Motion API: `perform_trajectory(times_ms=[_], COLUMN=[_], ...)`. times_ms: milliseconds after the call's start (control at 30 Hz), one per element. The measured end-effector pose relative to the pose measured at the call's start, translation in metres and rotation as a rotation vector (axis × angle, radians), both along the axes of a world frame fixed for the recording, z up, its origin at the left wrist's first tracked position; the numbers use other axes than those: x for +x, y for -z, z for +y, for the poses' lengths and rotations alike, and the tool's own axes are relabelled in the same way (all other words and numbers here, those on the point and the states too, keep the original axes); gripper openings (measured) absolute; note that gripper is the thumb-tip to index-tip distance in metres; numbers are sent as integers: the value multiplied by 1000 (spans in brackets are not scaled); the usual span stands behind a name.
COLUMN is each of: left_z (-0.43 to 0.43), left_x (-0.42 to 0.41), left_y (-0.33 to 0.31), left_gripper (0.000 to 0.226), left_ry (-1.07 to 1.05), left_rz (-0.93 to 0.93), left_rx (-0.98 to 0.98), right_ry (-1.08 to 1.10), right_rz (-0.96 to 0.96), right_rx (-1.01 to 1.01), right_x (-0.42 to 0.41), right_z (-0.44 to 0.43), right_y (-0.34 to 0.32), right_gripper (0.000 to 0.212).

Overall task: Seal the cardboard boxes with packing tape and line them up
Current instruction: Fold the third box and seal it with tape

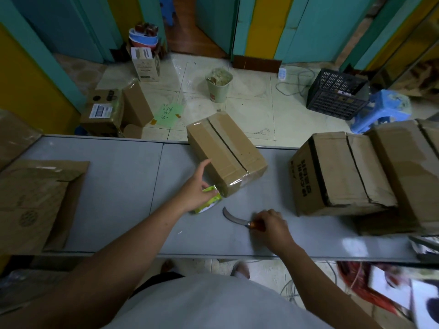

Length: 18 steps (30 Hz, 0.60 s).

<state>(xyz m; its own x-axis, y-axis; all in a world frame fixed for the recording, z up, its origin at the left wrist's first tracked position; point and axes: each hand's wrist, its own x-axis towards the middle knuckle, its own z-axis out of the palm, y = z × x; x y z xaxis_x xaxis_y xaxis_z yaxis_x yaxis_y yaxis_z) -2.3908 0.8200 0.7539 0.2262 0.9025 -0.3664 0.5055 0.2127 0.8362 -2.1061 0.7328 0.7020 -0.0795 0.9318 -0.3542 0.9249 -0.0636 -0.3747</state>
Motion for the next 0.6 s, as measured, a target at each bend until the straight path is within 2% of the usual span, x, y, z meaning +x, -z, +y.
perform_trajectory(times_ms=[67,133,233,300,367,467,600], left_z=[3,5,8,8,6,5,9], left_x=[2,4,6,4,3,2,1], left_y=[-3,-4,-5,-3,3,7,3], left_gripper=[85,83,87,88,88,93,102], left_ry=[86,131,115,102,107,142,170], left_rz=[-14,-57,-117,-141,-172,-121,-79], left_rx=[-15,-39,-72,-110,-158,-173,-167], right_ry=[1,35,86,95,93,102,102], right_rz=[40,180,412,487,513,498,384], right_rx=[2,-5,31,68,84,64,42], right_x=[3,9,15,11,-1,-30,-58], right_z=[-5,-13,-31,-38,-37,-22,3], right_y=[-1,-11,-38,-60,-80,-95,-99], right_gripper=[21,15,7,9,19,14,23])
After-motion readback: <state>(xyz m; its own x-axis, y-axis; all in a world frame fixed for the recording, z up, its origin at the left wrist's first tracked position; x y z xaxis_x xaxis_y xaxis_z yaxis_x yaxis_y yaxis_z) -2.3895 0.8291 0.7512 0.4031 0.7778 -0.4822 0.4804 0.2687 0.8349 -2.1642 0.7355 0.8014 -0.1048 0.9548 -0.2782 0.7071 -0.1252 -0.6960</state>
